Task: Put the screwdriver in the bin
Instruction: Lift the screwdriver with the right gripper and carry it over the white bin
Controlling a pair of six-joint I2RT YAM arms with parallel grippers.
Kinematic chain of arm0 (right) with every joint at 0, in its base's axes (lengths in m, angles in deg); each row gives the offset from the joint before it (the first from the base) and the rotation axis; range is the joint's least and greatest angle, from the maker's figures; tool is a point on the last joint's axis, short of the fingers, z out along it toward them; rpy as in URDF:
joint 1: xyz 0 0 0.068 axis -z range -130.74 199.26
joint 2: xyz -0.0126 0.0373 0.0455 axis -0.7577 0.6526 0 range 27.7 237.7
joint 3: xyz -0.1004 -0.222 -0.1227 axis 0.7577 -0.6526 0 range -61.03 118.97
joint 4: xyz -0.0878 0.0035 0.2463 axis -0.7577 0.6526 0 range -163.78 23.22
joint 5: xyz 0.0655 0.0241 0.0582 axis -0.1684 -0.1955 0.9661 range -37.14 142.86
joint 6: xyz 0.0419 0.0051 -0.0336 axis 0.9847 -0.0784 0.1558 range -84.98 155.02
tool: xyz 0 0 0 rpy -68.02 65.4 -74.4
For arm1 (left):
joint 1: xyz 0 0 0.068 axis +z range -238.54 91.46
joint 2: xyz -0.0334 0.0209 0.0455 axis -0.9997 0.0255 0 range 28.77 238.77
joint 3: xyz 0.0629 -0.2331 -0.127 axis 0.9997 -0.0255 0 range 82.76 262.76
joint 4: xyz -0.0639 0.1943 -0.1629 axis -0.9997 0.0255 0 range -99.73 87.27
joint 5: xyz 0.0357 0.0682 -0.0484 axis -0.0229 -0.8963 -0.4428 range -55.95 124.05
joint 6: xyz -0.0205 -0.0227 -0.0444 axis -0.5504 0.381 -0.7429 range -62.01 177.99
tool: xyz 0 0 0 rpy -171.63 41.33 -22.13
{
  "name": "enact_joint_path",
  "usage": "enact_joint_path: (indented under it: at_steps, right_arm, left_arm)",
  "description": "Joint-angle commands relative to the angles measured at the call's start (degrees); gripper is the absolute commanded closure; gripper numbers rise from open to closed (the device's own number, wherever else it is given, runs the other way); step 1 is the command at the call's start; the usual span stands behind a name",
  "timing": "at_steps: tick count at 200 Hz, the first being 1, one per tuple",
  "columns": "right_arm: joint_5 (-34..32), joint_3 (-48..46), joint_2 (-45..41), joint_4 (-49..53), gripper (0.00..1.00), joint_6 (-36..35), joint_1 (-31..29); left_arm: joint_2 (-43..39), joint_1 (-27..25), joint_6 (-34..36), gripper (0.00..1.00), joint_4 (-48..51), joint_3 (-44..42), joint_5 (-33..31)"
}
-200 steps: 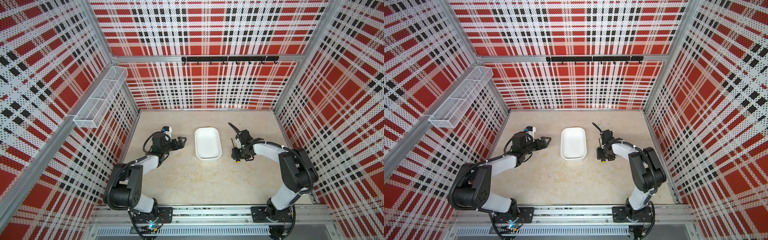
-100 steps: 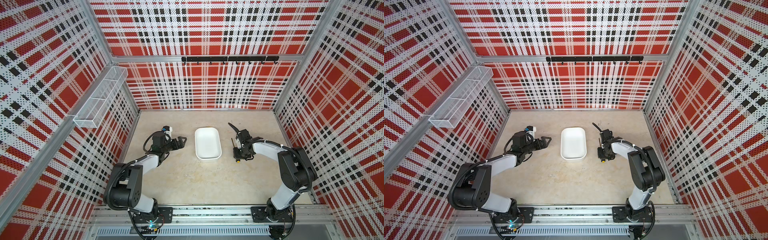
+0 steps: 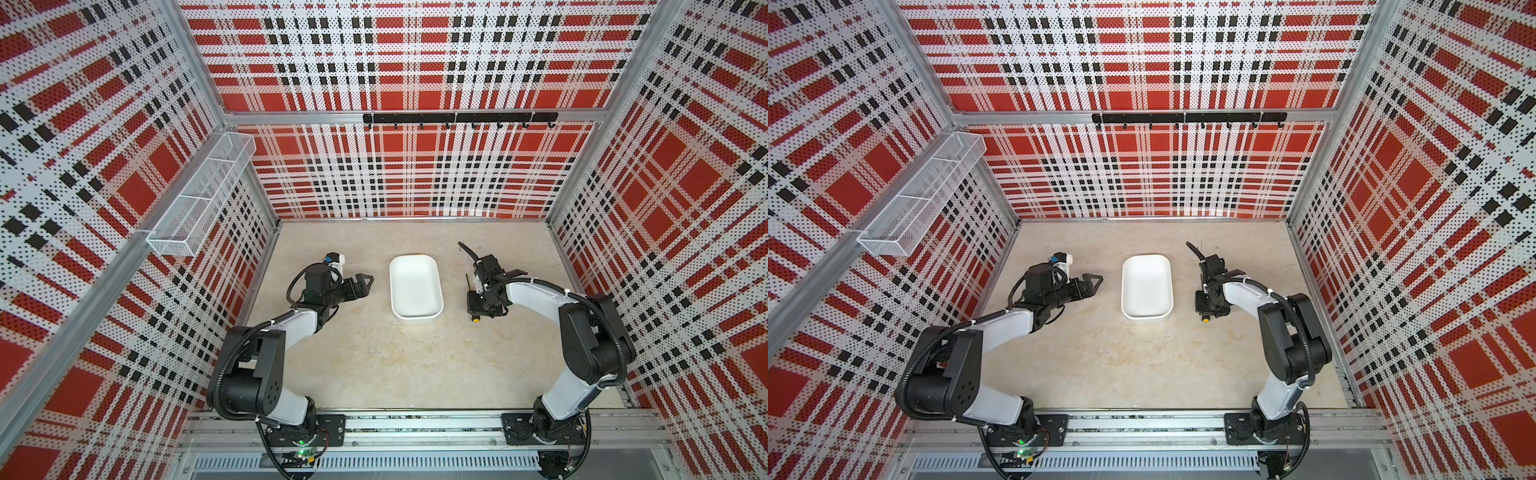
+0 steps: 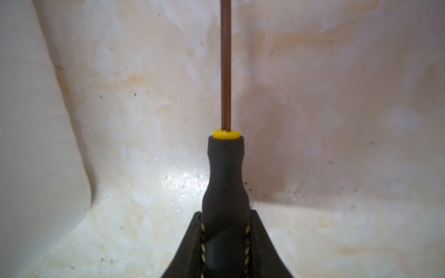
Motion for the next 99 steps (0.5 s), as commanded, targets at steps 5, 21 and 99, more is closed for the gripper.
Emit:
enact_joint_path:
  at_steps: [5, 21, 99]
  right_arm:
    - [0.99, 1.84, -8.4, 1.52, 1.0, 4.72, -0.55]
    - [3.62, 2.66, -12.22, 1.43, 1.0, 8.75, -0.55]
    - [3.54, 6.39, -18.72, -10.88, 1.0, 27.16, -14.25]
  left_arm:
    - [-0.33, -0.24, 0.81, 0.02, 0.2, 1.44, -0.18]
    - [-0.19, -0.2, 0.73, 0.02, 0.13, 1.68, -0.11]
    - [-0.11, -0.16, 0.64, 0.02, -0.43, 1.75, -0.13]
